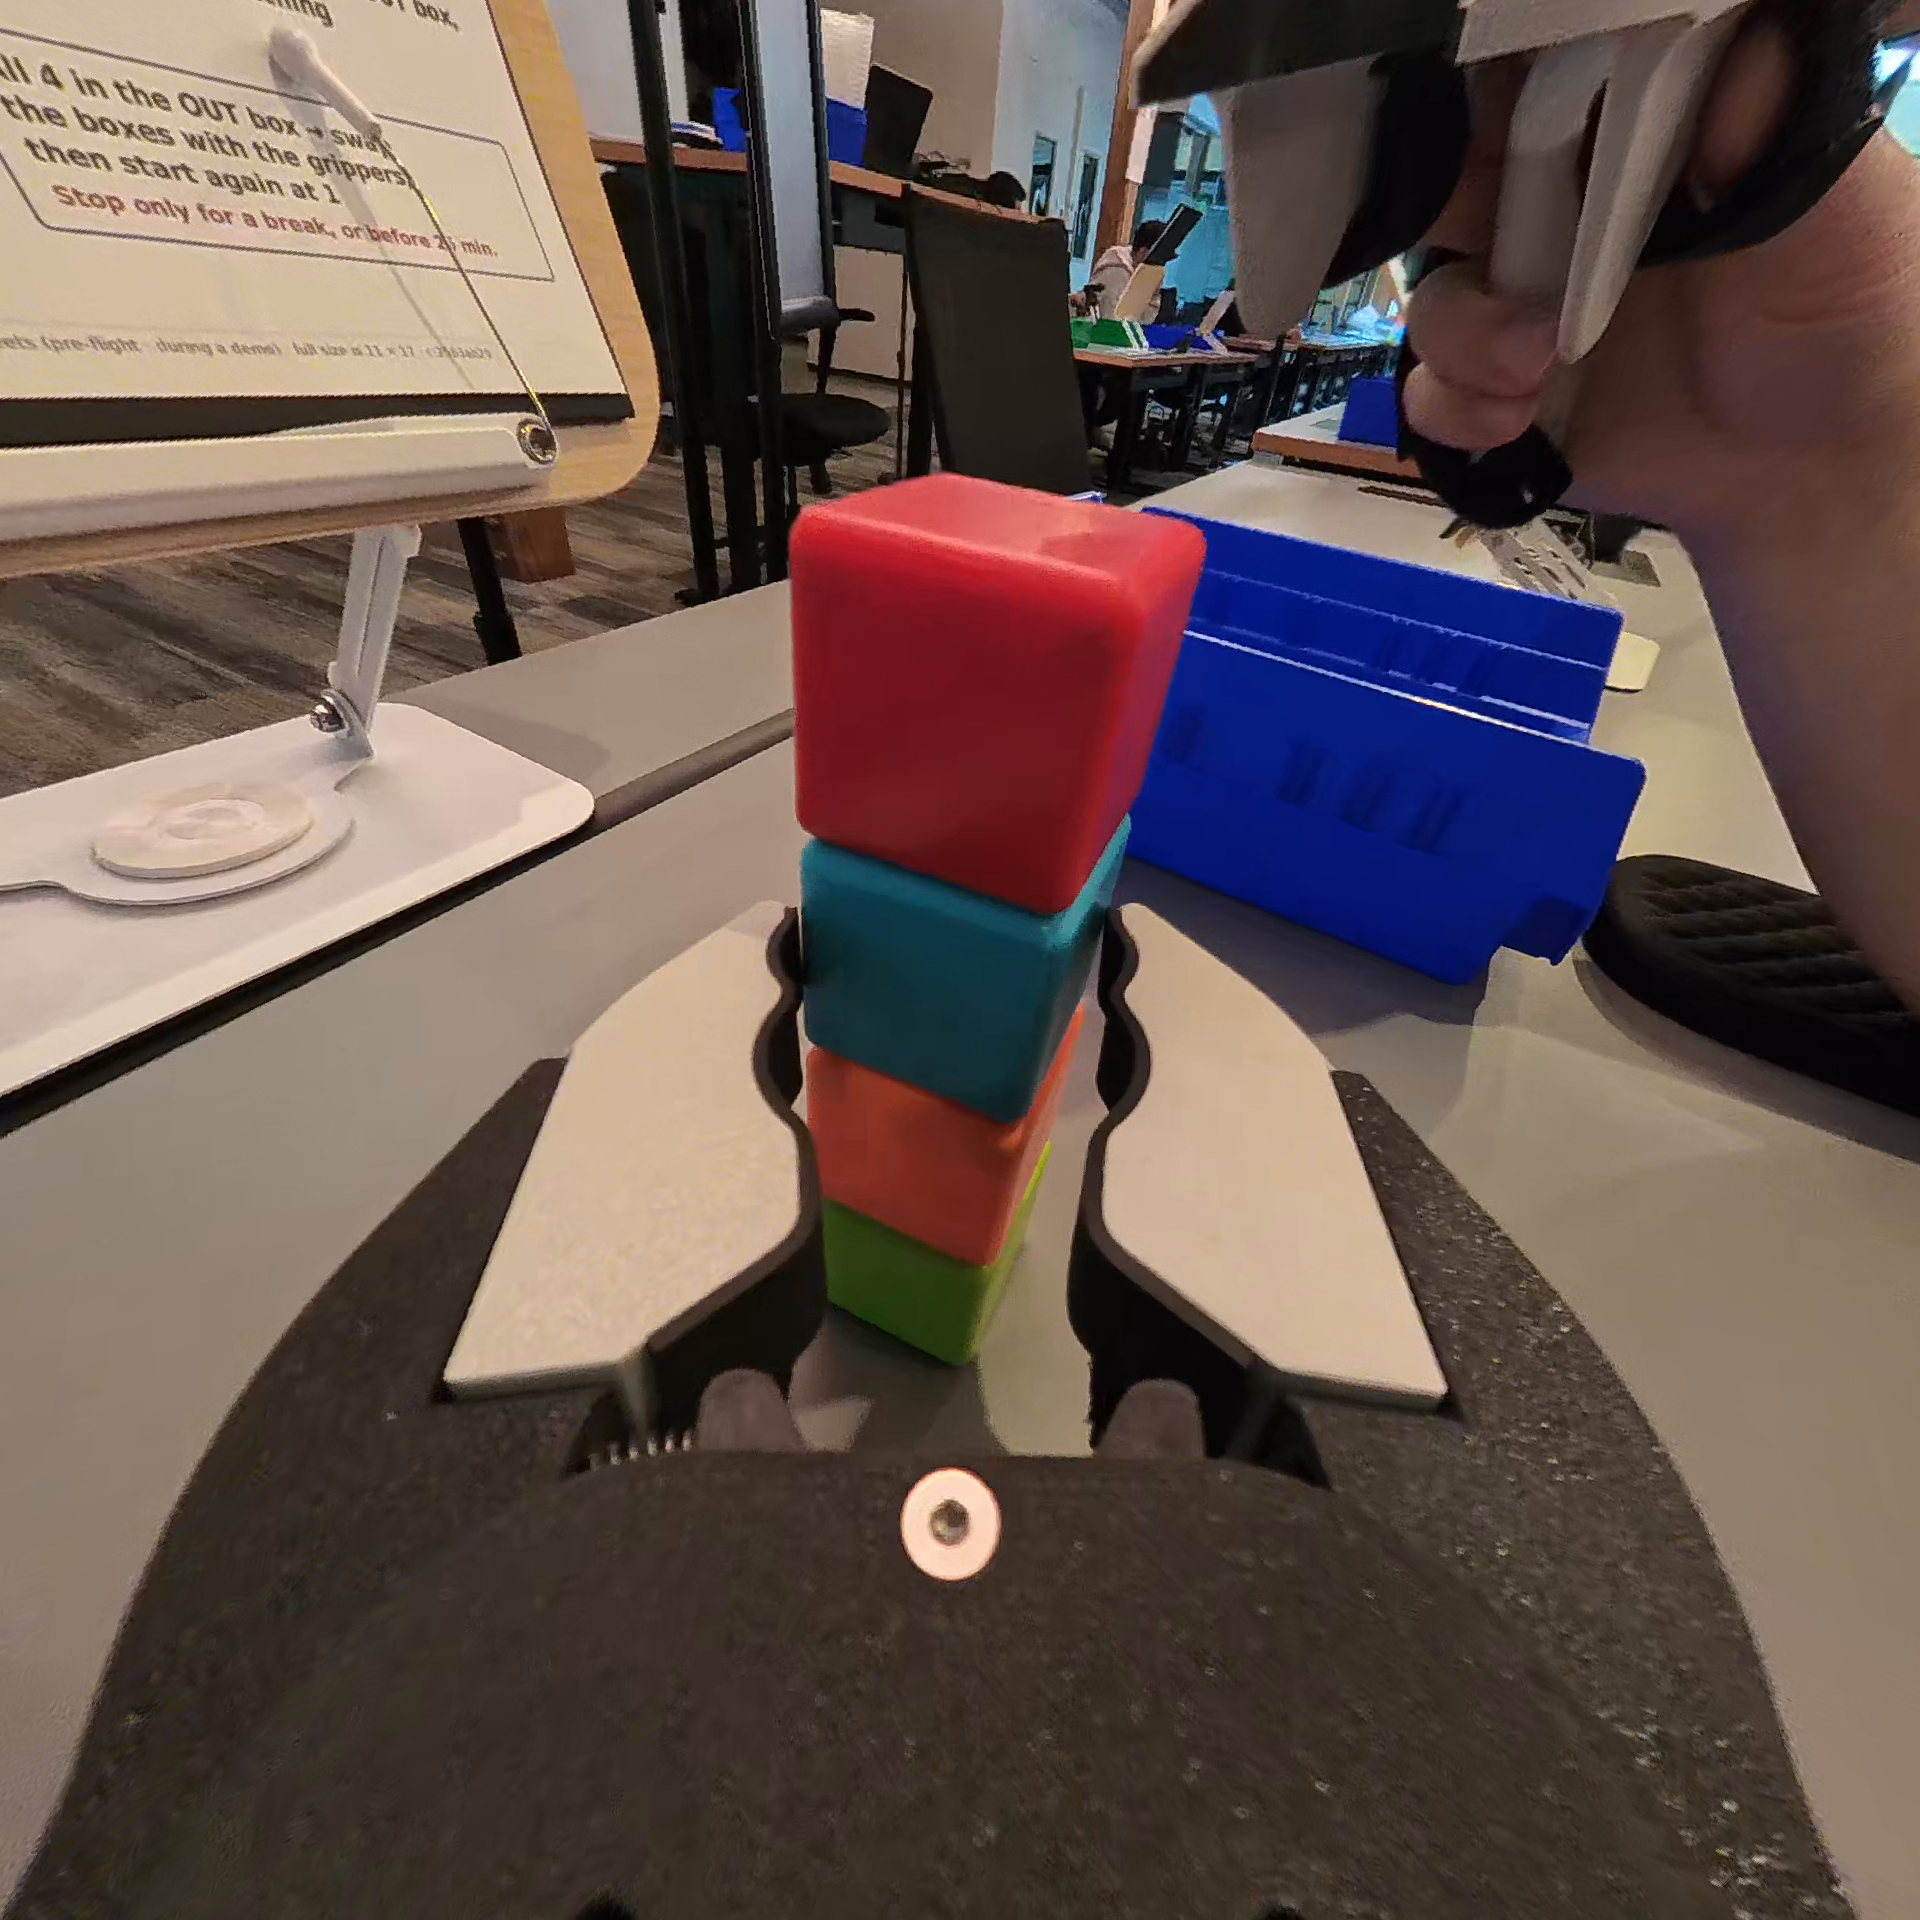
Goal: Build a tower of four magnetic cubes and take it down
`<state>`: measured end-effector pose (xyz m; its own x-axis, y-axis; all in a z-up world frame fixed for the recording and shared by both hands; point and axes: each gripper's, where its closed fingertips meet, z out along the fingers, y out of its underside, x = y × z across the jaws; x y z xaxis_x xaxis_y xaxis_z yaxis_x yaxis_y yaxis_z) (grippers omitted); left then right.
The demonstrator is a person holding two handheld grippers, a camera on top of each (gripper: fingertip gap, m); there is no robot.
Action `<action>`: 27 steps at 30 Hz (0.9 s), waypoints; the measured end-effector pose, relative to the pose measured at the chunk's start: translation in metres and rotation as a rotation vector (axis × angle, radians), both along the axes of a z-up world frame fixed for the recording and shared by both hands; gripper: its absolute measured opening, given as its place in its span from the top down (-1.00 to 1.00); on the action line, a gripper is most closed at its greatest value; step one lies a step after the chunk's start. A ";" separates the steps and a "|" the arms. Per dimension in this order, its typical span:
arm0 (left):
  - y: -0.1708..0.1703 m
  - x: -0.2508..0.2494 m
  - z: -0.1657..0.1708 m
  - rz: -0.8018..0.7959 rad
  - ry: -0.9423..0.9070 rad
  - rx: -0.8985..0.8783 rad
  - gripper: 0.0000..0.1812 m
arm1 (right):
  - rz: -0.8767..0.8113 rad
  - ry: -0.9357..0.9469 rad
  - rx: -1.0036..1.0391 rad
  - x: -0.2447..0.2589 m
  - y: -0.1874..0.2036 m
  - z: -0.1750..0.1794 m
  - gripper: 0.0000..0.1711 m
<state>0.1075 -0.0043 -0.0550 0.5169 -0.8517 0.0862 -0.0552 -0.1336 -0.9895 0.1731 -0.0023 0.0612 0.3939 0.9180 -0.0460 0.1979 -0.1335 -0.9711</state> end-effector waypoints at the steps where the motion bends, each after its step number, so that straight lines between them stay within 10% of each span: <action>1: -0.001 0.001 0.000 -0.005 -0.002 -0.001 0.41 | 0.017 0.001 -0.005 -0.002 -0.002 -0.001 0.34; 27: -0.034 0.009 0.000 -0.135 -0.020 -0.002 0.43 | 0.267 -0.229 0.018 -0.074 -0.035 -0.076 0.41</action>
<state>0.1160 -0.0379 -0.0551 0.3959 -0.9131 0.0974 -0.0534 -0.1287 -0.9902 0.0990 -0.0377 -0.0148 0.1383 0.9899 0.0326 0.4364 -0.0313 -0.8992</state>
